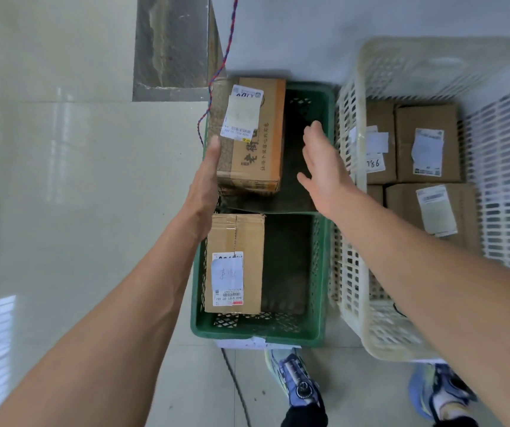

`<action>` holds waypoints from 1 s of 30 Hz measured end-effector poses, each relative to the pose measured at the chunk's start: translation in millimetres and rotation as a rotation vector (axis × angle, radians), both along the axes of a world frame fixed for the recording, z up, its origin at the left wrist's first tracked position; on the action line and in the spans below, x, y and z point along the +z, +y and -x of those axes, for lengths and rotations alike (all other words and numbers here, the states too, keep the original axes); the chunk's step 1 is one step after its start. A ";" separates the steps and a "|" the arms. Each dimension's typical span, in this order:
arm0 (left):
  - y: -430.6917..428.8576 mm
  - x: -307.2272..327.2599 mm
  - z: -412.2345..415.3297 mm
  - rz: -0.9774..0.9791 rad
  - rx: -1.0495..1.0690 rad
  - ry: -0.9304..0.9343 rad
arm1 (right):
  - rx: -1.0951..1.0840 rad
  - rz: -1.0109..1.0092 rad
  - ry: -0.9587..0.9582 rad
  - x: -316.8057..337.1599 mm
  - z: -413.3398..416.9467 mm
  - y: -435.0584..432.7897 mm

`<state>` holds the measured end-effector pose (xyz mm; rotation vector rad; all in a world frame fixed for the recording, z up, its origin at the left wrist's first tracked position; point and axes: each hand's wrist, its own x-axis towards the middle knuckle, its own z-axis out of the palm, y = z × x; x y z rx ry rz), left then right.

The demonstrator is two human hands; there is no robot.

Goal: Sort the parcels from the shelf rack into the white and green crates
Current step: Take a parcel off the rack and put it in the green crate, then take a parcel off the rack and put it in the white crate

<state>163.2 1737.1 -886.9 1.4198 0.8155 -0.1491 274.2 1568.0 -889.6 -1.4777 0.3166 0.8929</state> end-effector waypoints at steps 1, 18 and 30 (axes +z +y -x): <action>-10.5 20.6 1.7 0.015 -0.008 -0.002 | -0.003 -0.013 -0.042 16.9 3.3 -11.3; -237.0 381.0 19.9 0.078 -0.214 -0.145 | -0.196 -0.050 -0.321 358.1 78.4 -270.8; -527.6 518.5 63.6 0.062 -0.424 -0.251 | -0.423 -0.120 -0.456 516.8 145.3 -571.8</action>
